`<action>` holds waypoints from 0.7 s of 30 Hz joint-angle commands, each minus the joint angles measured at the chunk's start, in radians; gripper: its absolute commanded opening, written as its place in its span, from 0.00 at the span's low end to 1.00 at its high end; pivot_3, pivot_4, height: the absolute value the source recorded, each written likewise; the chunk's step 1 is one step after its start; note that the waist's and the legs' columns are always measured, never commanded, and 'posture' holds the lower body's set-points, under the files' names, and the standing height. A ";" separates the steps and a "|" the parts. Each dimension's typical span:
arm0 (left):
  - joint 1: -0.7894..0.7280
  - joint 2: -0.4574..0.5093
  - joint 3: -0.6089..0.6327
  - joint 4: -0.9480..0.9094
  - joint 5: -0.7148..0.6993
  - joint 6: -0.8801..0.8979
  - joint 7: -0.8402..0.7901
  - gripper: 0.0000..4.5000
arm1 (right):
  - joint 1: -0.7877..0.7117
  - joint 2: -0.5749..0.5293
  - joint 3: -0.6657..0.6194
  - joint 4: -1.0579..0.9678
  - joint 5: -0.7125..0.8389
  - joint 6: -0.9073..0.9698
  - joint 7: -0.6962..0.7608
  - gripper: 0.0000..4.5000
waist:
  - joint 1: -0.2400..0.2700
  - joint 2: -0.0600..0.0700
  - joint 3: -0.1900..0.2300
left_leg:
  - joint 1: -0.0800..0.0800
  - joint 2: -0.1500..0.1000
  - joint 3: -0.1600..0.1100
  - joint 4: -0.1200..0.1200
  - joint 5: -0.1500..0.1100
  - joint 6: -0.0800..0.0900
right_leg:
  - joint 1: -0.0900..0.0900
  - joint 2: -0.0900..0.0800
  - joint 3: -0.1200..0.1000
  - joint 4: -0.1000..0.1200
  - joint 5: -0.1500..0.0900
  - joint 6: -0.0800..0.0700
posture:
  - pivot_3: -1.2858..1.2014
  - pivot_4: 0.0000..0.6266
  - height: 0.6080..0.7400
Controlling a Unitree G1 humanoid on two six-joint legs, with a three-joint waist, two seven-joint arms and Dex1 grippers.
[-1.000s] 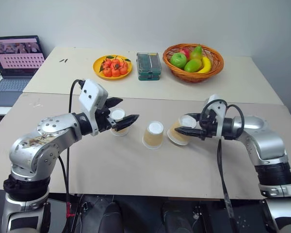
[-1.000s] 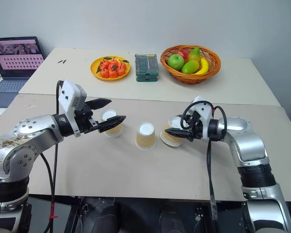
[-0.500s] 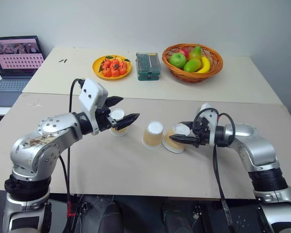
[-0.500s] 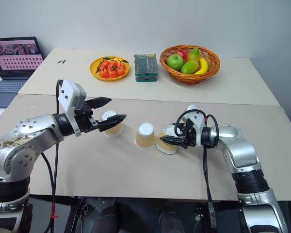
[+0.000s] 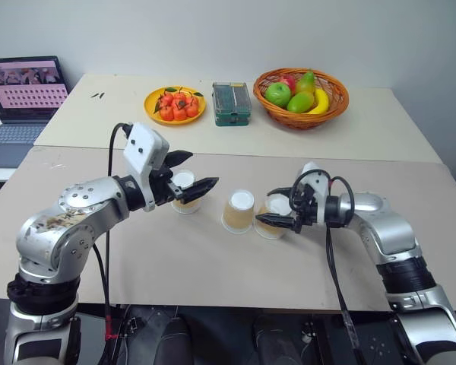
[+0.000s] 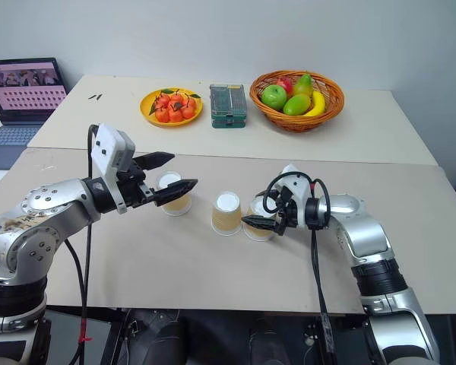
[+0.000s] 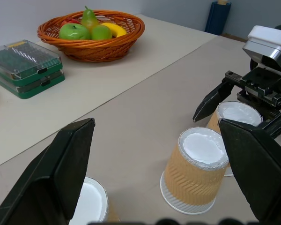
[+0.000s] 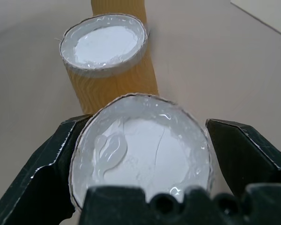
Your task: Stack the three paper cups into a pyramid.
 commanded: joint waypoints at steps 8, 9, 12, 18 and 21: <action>-0.019 0.001 0.001 -0.017 0.020 -0.034 -0.010 1.00 | -0.070 -0.106 -0.156 -0.122 0.148 0.121 0.030 0.99 | 0.003 0.000 0.000 | 0.000 0.000 0.000 0.000 0.000 0.000 | 0.000 0.000 0.000 0.000 0.000 0.000 | 0.52 0.24 1.00; -0.020 0.000 0.000 -0.016 0.021 -0.034 -0.012 1.00 | -0.075 -0.121 -0.165 -0.132 0.158 0.131 0.032 0.99 | 0.003 0.000 0.000 | 0.000 0.000 0.000 0.000 0.000 0.000 | 0.000 0.000 0.000 0.000 0.000 0.000 | 0.52 0.24 1.00; -0.018 -0.001 -0.001 -0.015 0.023 -0.036 -0.015 1.00 | -0.093 -0.155 -0.200 -0.153 0.195 0.166 0.035 0.99 | 0.003 0.000 0.000 | 0.000 0.000 0.000 0.000 0.000 0.000 | 0.000 0.000 0.000 0.000 0.000 0.000 | 0.52 0.24 1.00; 0.049 0.076 0.096 -0.034 -0.015 -0.007 -0.060 1.00 | -0.121 -0.245 -0.303 -0.186 0.328 0.238 0.103 0.99 | -0.001 0.000 0.000 | 0.000 0.000 0.000 -0.001 0.000 0.000 | -0.001 0.000 0.000 0.000 -0.001 0.000 | 0.52 0.24 1.00; 0.119 0.155 0.209 -0.028 -0.035 0.011 -0.091 1.00 | -0.157 -0.272 -0.330 -0.157 0.374 0.257 0.129 0.99 | -0.009 0.000 0.000 | 0.000 0.000 0.000 -0.001 0.000 0.000 | -0.002 0.000 0.000 0.000 -0.001 -0.001 | 0.52 0.24 1.00</action>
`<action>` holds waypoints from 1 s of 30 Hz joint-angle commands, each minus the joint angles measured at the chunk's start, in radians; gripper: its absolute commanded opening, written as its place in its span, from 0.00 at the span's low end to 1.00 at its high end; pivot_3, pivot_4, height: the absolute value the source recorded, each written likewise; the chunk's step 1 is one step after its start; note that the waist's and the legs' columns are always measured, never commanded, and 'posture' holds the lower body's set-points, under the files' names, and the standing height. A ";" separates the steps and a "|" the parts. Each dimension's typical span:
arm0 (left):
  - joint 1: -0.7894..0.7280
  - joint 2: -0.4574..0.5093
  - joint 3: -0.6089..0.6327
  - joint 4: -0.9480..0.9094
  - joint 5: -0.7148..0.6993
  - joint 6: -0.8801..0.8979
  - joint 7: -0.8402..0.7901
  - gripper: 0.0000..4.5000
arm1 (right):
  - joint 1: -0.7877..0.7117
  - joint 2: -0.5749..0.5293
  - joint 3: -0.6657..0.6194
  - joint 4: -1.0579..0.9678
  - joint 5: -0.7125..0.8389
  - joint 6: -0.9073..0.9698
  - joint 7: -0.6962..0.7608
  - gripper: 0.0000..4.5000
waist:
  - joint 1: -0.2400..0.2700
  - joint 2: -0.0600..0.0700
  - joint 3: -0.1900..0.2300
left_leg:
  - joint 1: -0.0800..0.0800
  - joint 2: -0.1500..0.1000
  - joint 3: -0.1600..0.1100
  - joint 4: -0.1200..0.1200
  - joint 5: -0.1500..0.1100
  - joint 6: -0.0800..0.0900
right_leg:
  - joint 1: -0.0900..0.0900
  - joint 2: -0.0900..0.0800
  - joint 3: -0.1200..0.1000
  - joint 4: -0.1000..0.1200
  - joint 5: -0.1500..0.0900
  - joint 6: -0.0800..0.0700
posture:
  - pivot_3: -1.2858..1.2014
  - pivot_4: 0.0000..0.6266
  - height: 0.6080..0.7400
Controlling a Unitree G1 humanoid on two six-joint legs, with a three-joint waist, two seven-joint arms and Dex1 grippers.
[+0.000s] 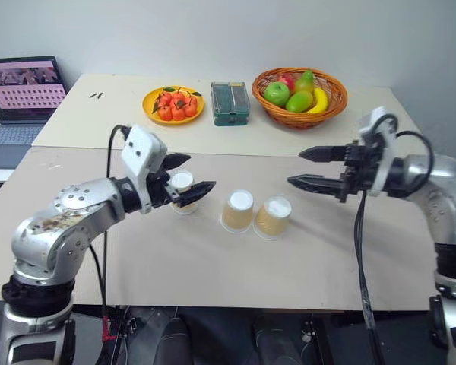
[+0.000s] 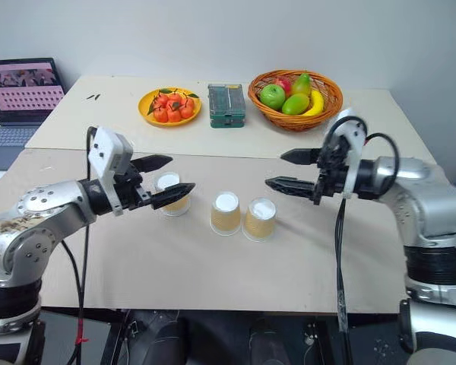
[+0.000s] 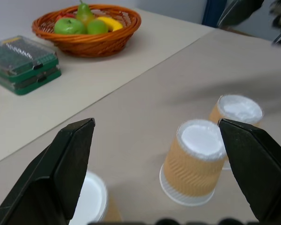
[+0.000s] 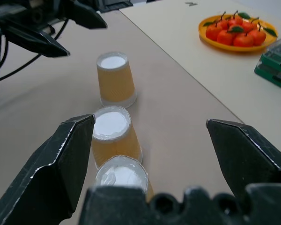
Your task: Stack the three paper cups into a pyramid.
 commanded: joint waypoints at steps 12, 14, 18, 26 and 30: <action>0.303 -0.017 0.170 -0.085 0.100 -0.130 0.075 1.00 | -0.045 -0.161 0.088 0.101 -0.067 -0.044 0.188 0.99 | 0.012 0.001 0.000 | 0.000 0.000 0.000 0.000 0.000 0.000 | 0.001 -0.001 -0.001 -0.001 -0.004 -0.007 | 0.52 0.24 1.00; 0.338 -0.083 0.168 -0.079 0.109 -0.171 0.100 1.00 | -0.012 -0.207 0.097 0.098 -0.095 -0.062 0.210 0.99 | 0.015 0.001 0.001 | 0.000 0.000 0.000 -0.001 0.000 0.000 | 0.000 -0.001 -0.001 -0.001 -0.004 -0.008 | 0.52 0.24 1.00; 0.351 -0.164 0.139 -0.028 0.164 -0.242 0.132 1.00 | 0.023 -0.242 0.063 0.077 -0.078 -0.047 0.221 0.99 | 0.019 0.001 0.001 | 0.000 0.000 0.000 0.001 0.000 0.000 | 0.000 -0.001 -0.002 0.000 -0.004 -0.007 | 0.52 0.24 1.00; 0.328 -0.279 0.039 0.094 0.254 -0.384 0.140 1.00 | 0.065 -0.267 0.013 0.029 -0.053 -0.018 0.197 0.99 | 0.020 0.002 0.000 | 0.001 0.000 0.000 0.002 0.000 0.000 | 0.001 -0.001 -0.002 0.000 -0.006 -0.004 | 0.52 0.24 1.00; 0.277 -0.307 -0.002 0.148 0.280 -0.434 0.133 1.00 | 0.056 -0.265 0.004 0.015 -0.047 -0.002 0.171 0.99 | 0.028 0.002 0.000 | 0.001 0.000 0.000 0.002 0.000 0.000 | 0.001 -0.001 -0.002 0.000 -0.005 -0.005 | 0.52 0.24 1.00</action>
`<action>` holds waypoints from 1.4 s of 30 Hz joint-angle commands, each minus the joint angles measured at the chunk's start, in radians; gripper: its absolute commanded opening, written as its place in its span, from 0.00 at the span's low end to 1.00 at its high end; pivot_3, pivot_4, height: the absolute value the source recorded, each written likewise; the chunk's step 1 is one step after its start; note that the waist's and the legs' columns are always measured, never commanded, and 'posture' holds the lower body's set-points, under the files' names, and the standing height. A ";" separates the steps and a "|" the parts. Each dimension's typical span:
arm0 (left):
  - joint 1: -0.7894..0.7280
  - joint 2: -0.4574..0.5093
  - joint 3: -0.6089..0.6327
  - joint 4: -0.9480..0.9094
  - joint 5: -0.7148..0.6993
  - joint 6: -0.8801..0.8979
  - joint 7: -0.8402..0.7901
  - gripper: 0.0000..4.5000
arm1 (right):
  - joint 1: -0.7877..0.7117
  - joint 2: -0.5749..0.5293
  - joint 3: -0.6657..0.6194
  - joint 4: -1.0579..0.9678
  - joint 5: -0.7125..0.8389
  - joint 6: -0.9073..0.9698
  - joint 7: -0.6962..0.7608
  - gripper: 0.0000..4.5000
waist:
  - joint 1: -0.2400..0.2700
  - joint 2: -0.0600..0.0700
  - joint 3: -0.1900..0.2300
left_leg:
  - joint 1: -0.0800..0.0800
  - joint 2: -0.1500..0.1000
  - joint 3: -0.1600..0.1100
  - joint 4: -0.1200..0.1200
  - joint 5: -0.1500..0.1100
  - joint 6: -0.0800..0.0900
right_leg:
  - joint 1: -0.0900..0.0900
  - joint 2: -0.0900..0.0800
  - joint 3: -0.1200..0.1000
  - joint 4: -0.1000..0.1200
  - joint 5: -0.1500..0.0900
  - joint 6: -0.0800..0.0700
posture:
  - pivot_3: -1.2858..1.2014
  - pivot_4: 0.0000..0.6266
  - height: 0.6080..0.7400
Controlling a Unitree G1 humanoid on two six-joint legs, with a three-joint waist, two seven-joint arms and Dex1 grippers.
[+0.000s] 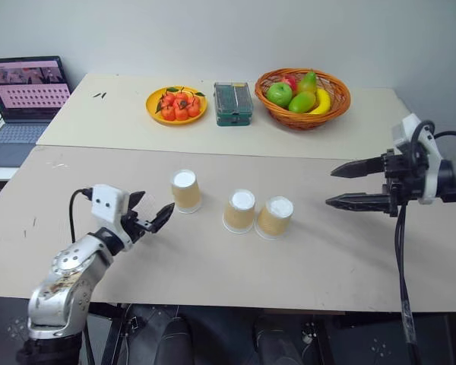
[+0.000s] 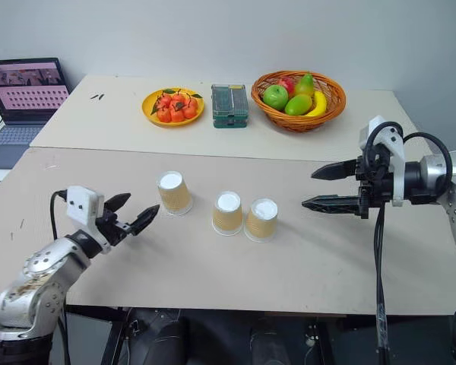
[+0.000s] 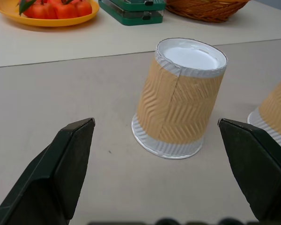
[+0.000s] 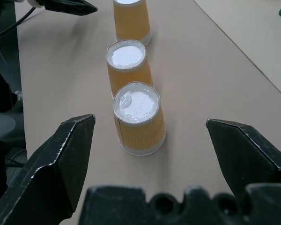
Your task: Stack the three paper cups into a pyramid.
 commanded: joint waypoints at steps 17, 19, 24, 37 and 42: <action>-0.279 -0.076 -0.157 0.342 0.156 -0.289 -0.099 1.00 | 0.053 -0.019 -0.129 -0.113 0.061 0.027 -0.107 0.99 | 0.010 0.001 0.000 | 0.000 0.000 0.000 -0.001 0.000 0.000 | 0.000 0.000 0.000 0.001 0.005 0.004 | 0.52 0.24 1.00; -0.285 -0.077 -0.158 0.356 0.156 -0.296 -0.106 1.00 | 0.064 -0.019 -0.136 -0.119 0.063 0.024 -0.115 0.99 | 0.010 0.001 0.000 | 0.000 0.000 0.000 -0.001 0.000 0.000 | 0.000 0.000 0.000 0.000 0.005 0.004 | 0.52 0.24 1.00; -0.307 -0.077 -0.166 0.410 0.164 -0.319 -0.137 0.68 | 0.095 -0.020 -0.158 -0.126 0.066 0.013 -0.122 1.00 | 0.011 0.001 -0.001 | 0.000 0.000 0.000 -0.001 0.000 0.000 | 0.001 0.000 0.000 0.001 0.005 0.004 | 0.52 0.24 1.00; -0.476 -0.069 -0.163 0.407 0.144 -0.287 -0.170 0.55 | 0.121 -0.009 -0.171 -0.122 0.064 -0.015 -0.136 1.00 | 0.012 0.001 0.000 | 0.000 0.000 0.000 -0.001 0.000 0.000 | 0.001 0.000 0.000 0.002 0.005 0.004 | 0.52 0.24 1.00; -0.581 -0.047 -0.201 0.367 0.073 -0.179 -0.293 0.55 | 0.138 -0.004 -0.182 -0.154 0.093 0.007 -0.153 1.00 | 0.013 0.001 0.000 | 0.000 -0.001 -0.001 0.000 0.001 -0.001 | 0.000 0.000 0.000 0.006 0.003 0.005 | 0.52 0.24 1.00</action>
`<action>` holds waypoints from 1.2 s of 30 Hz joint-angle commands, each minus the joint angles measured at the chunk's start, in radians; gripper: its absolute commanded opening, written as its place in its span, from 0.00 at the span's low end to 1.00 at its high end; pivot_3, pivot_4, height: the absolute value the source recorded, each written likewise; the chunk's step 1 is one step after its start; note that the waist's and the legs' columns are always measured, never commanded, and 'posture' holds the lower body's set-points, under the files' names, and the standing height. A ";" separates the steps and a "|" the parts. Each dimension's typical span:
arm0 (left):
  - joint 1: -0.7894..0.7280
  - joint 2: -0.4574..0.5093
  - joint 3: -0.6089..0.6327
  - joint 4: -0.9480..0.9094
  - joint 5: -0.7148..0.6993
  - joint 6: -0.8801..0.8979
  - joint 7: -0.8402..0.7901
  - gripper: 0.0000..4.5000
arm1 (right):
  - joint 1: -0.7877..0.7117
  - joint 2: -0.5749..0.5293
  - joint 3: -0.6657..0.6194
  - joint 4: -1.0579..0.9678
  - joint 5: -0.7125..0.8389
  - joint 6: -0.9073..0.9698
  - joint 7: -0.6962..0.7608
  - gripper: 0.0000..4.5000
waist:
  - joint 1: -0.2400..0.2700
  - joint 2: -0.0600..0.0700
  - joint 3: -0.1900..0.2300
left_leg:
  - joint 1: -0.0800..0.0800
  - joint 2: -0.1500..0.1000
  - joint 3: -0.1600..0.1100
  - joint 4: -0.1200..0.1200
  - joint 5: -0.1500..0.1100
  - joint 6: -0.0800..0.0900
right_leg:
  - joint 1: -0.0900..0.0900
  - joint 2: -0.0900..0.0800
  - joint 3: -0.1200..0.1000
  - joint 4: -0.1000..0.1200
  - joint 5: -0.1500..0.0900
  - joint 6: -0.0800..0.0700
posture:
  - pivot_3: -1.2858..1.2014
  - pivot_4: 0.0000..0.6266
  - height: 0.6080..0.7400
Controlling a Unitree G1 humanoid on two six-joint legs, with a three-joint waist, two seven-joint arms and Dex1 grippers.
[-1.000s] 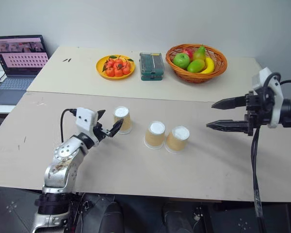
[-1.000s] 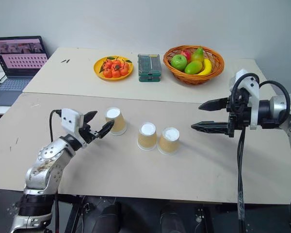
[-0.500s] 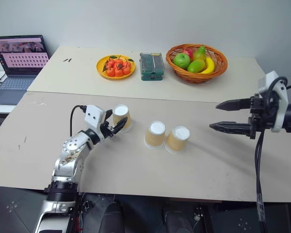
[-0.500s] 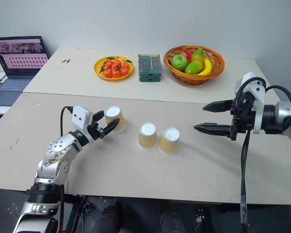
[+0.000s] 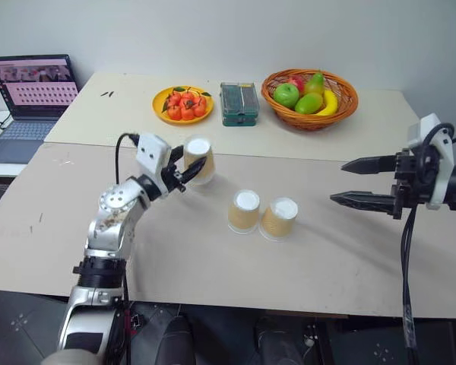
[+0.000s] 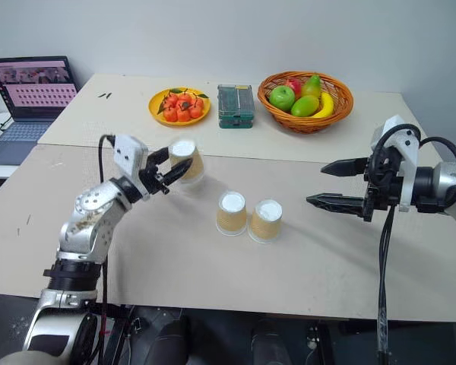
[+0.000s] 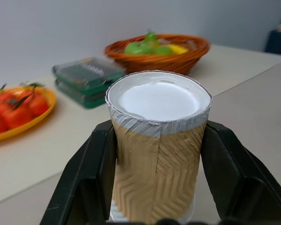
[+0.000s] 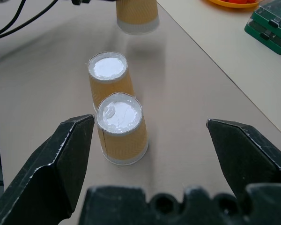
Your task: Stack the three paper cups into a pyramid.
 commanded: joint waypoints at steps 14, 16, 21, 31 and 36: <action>-0.281 -0.050 -0.156 -0.019 -0.144 0.198 -0.324 0.55 | 0.122 0.016 -0.147 -0.158 0.120 0.059 -0.104 1.00 | -0.005 0.000 0.000 | 0.000 0.000 -0.002 0.001 0.000 0.000 | 0.001 0.000 -0.001 0.002 -0.003 0.001 | 0.52 0.24 1.00; -0.284 -0.057 -0.175 -0.024 -0.145 0.200 -0.352 0.55 | 0.134 0.014 -0.161 -0.172 0.131 0.068 -0.121 1.00 | -0.007 0.000 0.000 | 0.000 0.000 -0.002 0.001 0.000 0.000 | 0.000 0.000 -0.002 0.002 -0.003 0.001 | 0.52 0.24 1.00; -0.278 -0.068 -0.188 -0.025 -0.149 0.210 -0.377 0.55 | 0.165 0.009 -0.195 -0.201 0.149 0.080 -0.151 1.00 | -0.007 0.000 0.000 | 0.000 0.000 -0.003 0.001 0.000 0.000 | 0.000 0.000 -0.002 0.003 -0.003 0.001 | 0.52 0.24 1.00; -0.260 -0.092 -0.202 0.015 -0.122 0.179 -0.387 0.55 | 0.194 0.000 -0.216 -0.211 0.153 0.075 -0.174 1.00 | -0.007 0.000 0.000 | 0.000 -0.001 -0.004 0.001 0.000 0.000 | 0.001 0.000 -0.002 0.003 -0.003 0.001 | 0.52 0.24 1.00; -0.238 -0.094 -0.204 0.001 -0.118 0.180 -0.386 0.55 | 0.192 -0.006 -0.220 -0.206 0.154 0.074 -0.172 1.00 | -0.006 0.000 0.000 | 0.000 -0.001 -0.004 0.001 0.000 0.000 | 0.001 0.000 -0.003 0.003 -0.003 0.001 | 0.52 0.24 1.00</action>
